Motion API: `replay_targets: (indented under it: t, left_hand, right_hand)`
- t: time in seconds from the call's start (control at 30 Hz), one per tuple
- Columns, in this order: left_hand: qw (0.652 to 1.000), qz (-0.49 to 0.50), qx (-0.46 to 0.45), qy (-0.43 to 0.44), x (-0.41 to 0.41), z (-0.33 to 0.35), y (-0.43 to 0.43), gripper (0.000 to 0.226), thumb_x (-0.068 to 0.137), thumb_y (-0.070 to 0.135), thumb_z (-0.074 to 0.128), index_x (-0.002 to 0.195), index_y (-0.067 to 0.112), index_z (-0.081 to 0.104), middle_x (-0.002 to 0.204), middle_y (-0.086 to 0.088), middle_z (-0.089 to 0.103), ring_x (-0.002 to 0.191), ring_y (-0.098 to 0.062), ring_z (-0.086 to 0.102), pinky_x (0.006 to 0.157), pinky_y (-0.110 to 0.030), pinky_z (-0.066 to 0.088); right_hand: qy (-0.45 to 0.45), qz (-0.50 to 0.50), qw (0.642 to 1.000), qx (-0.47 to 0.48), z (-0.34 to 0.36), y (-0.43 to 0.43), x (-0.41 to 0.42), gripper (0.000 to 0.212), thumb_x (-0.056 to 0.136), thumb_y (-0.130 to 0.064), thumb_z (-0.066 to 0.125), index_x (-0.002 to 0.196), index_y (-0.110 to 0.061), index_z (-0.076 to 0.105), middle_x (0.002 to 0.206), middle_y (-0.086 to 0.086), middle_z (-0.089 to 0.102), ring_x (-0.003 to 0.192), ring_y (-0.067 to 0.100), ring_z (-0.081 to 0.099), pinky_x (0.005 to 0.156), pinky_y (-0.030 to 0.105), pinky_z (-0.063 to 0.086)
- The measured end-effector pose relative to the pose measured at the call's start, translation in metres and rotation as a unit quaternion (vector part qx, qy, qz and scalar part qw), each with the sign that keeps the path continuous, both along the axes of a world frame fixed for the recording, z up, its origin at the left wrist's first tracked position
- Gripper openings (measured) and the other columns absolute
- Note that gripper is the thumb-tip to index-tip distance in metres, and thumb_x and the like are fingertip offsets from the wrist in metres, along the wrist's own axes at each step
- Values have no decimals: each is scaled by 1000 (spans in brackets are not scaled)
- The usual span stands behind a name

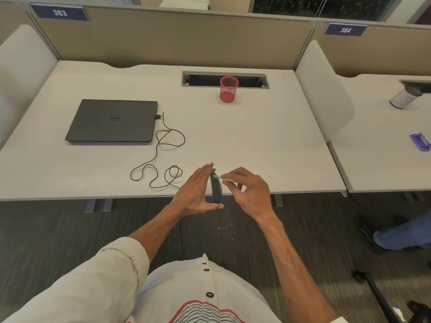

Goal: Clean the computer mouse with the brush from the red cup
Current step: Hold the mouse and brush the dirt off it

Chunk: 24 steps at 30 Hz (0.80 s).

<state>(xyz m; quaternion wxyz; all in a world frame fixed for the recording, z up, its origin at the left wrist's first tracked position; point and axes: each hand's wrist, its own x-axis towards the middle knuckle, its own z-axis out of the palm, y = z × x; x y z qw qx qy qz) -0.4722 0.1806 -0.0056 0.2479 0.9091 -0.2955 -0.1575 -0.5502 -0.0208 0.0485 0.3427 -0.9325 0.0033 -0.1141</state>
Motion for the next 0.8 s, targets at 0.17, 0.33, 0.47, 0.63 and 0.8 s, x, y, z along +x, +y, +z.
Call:
replay_targets:
  t: [0.17, 0.33, 0.47, 0.63, 0.8]
  left_hand:
    - [1000, 3, -3, -4, 0, -2, 1, 137, 77, 81, 81, 174, 19, 8, 185, 1, 4, 171, -20, 10, 140, -45, 18]
    - [1000, 9, 4, 10, 2, -5, 4, 140, 75, 83, 81, 175, 20, 5, 185, 1, 2, 172, -21, 8, 140, -47, 18]
    - [1000, 8, 1, 17, 3, -4, 3, 139, 76, 82, 81, 175, 23, 3, 185, 3, 1, 172, -22, 9, 139, -49, 19]
    - [1000, -2, 13, 16, 6, -5, 1, 138, 77, 82, 80, 175, 21, 4, 185, 4, -2, 172, -20, 6, 140, -47, 16]
    - [1000, -5, 4, -6, 9, -5, 2, 137, 77, 80, 82, 174, 16, 9, 185, -1, 8, 171, -19, 10, 140, -46, 17]
  right_hand:
    - [32, 24, 999, -21, -1, -1, -3, 15, 101, -45, 76, 105, -36, 87, 106, -21, 79, 71, 7, 69, 78, 27, 58]
    - [112, 53, 992, 27, -4, -11, -8, 19, 95, -44, 78, 87, -30, 87, 91, -19, 77, 80, 9, 70, 72, 36, 65]
    - [59, 1, 996, 63, -6, -11, -2, 14, 99, -48, 78, 102, -38, 87, 104, -23, 78, 82, 6, 70, 69, 18, 57]
    - [36, -14, 998, 52, -7, -2, 10, 18, 103, -44, 75, 118, -42, 84, 110, -29, 73, 82, 8, 69, 70, 19, 58]
    - [50, 57, 997, -22, -10, -2, 7, 15, 102, -46, 74, 110, -43, 85, 108, -27, 77, 74, 3, 66, 70, 22, 56]
